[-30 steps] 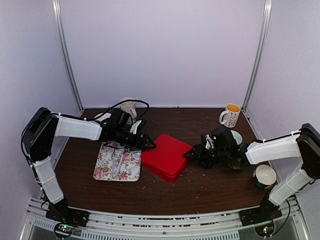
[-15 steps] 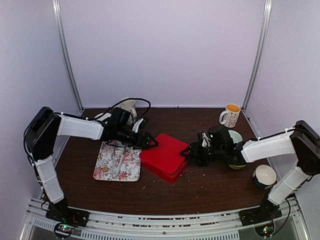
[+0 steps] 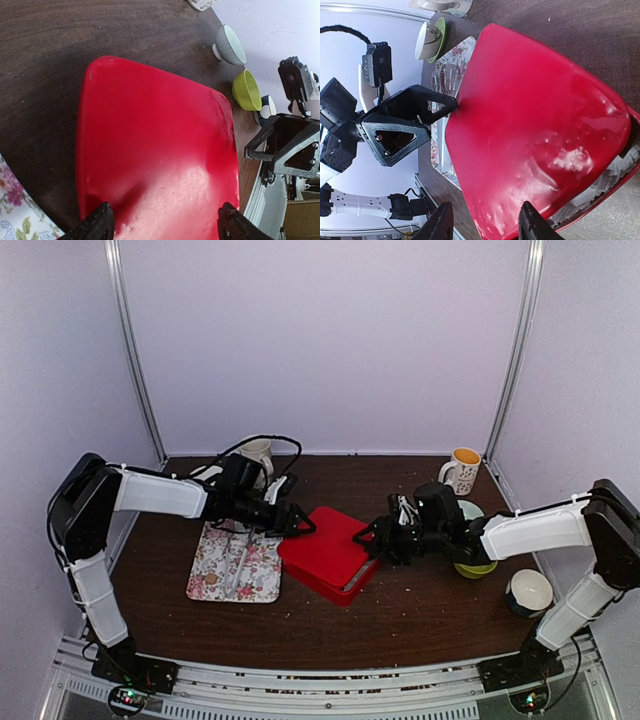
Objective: Pack the chocolate
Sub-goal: Pick up the box lid from the packing box.
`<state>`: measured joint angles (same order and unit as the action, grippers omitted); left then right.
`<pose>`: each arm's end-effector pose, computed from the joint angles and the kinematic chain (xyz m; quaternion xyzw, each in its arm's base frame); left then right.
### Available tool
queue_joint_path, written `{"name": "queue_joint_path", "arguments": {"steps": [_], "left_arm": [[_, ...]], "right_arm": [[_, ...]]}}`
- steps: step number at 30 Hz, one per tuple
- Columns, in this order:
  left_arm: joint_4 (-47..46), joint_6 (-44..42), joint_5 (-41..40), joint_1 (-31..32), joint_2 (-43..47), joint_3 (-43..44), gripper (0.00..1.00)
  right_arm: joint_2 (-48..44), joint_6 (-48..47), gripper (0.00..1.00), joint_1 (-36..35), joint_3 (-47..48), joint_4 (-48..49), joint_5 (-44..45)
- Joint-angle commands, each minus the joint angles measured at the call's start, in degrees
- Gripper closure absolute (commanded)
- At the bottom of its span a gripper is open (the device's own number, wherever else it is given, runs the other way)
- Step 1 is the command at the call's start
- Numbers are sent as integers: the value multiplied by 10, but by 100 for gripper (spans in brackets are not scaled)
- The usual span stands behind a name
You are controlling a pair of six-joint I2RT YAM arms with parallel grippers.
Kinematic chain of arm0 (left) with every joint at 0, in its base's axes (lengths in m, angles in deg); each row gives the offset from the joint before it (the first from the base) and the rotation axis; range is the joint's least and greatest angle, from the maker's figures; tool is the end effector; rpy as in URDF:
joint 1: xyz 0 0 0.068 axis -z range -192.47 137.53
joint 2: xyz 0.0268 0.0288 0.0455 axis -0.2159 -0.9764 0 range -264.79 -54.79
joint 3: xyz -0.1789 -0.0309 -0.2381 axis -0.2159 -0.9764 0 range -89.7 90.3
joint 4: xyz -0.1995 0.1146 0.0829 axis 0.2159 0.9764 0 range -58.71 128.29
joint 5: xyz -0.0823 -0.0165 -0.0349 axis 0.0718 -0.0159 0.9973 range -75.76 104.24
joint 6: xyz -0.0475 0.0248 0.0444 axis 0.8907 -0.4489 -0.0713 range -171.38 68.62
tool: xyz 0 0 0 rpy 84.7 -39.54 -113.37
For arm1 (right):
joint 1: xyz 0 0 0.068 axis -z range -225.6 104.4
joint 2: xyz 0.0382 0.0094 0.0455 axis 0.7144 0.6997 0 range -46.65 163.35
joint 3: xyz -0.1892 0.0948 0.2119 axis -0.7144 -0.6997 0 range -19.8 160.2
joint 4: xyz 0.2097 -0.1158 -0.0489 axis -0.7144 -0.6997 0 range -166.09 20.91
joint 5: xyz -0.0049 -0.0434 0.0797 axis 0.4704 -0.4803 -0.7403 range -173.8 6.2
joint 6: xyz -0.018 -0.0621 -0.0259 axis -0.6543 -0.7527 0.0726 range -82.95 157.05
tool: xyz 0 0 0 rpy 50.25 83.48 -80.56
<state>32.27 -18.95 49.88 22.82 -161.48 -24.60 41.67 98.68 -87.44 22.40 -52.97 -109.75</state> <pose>0.3088 -0.2588 0.2057 0.1448 0.8683 -0.4460 0.1619 0.2219 0.2319 0.2204 0.0344 0.8506 0.5030 0.1491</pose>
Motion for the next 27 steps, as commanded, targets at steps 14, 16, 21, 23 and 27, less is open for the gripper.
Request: {"name": "queue_joint_path", "arguments": {"steps": [14,16,21,23,27], "left_arm": [[3,-9,-41,-14,25,-9,23],[9,-18,-40,-20,27,-6,23],[19,-39,-41,-42,39,-6,22],[26,-48,-43,-45,38,0,21],[21,-52,-30,-45,22,10,21]], "right_arm": [[-19,-43,50,0,4,-73,20],[-18,-36,50,0,-2,-69,19],[-12,-26,49,0,-4,-69,16],[-8,-21,49,0,-3,-70,16],[5,-13,52,0,7,-69,12]]}}
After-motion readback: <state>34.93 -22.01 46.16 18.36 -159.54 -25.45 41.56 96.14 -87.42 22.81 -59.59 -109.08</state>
